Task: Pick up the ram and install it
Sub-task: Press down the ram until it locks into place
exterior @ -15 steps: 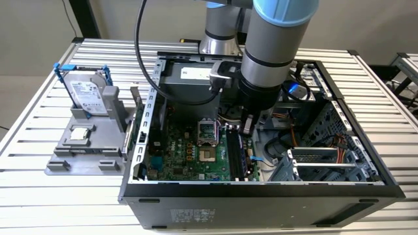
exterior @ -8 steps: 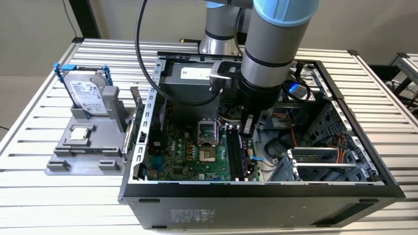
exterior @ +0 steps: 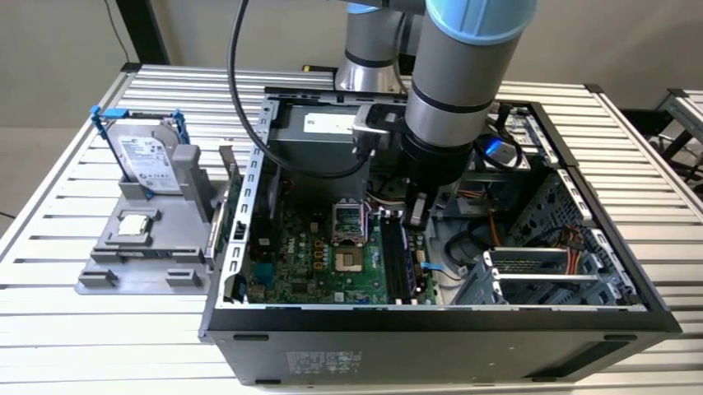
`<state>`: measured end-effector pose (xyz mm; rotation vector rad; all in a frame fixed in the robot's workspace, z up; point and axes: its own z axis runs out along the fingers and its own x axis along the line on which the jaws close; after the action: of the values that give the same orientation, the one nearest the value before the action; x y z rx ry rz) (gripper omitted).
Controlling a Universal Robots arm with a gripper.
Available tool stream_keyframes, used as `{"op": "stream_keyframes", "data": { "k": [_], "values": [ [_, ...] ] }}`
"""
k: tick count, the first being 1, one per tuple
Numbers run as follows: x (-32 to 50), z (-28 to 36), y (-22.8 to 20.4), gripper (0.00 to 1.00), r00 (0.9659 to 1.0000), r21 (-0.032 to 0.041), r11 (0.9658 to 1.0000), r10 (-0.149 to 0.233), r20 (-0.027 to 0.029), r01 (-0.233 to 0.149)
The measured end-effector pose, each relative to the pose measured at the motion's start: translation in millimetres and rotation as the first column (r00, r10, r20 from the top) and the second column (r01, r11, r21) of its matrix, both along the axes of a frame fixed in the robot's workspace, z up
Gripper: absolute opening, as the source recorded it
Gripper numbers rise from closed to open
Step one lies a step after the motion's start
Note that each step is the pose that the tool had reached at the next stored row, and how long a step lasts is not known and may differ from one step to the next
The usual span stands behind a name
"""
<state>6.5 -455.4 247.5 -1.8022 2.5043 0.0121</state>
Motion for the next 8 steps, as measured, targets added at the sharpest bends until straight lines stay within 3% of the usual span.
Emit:
{"op": "stream_keyframes", "data": {
  "k": [8],
  "values": [
    [0.4, 0.0, 0.0, 0.0, 0.9995, -0.0009, 0.9995, 0.033, -0.0001, -0.033]
  ]
}}
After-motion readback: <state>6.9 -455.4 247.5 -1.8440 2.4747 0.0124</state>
